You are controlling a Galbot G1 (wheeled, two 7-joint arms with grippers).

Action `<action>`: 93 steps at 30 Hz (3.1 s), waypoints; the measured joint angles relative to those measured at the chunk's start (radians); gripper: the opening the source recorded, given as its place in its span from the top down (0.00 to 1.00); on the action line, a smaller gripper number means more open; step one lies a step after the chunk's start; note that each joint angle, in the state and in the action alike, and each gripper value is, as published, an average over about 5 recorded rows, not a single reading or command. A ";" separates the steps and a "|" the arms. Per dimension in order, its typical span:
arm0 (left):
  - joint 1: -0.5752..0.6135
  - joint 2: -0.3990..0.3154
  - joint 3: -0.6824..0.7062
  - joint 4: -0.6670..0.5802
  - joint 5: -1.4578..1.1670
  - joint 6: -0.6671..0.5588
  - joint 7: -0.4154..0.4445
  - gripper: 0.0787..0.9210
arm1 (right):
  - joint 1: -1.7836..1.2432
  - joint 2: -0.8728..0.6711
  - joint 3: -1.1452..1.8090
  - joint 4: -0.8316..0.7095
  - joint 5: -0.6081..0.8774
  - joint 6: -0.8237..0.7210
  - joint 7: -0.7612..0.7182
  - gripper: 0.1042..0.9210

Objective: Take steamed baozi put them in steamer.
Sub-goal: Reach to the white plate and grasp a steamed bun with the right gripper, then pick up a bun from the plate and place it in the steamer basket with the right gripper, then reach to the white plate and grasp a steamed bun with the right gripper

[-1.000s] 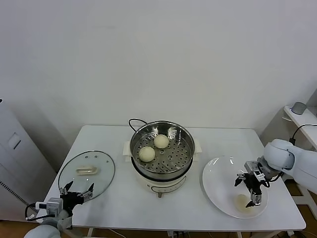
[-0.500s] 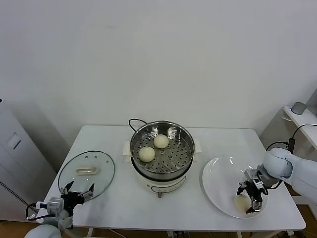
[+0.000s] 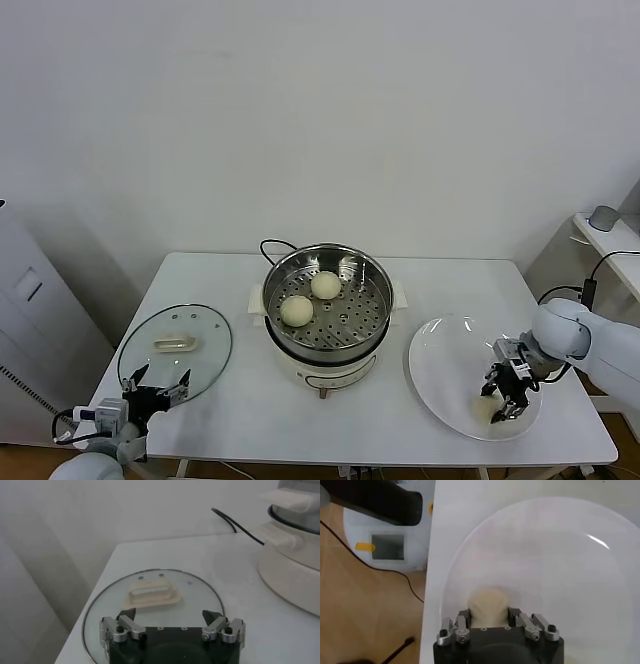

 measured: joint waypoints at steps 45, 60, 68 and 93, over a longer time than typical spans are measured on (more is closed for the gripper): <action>-0.020 0.015 0.012 -0.006 0.005 0.006 -0.020 0.12 | 0.542 0.601 -0.137 -0.089 0.008 0.877 -0.151 0.56; -0.019 0.015 0.010 0.002 0.004 0.001 -0.021 0.12 | 0.411 0.688 -0.080 -0.084 -0.180 0.965 -0.175 0.56; -0.020 0.014 0.010 0.005 0.004 -0.002 -0.020 0.12 | 0.361 0.701 -0.060 -0.078 -0.240 0.965 -0.180 0.47; -0.014 0.016 0.000 0.002 0.000 -0.003 -0.021 0.12 | 0.448 0.634 0.032 -0.174 -0.244 0.965 -0.194 0.12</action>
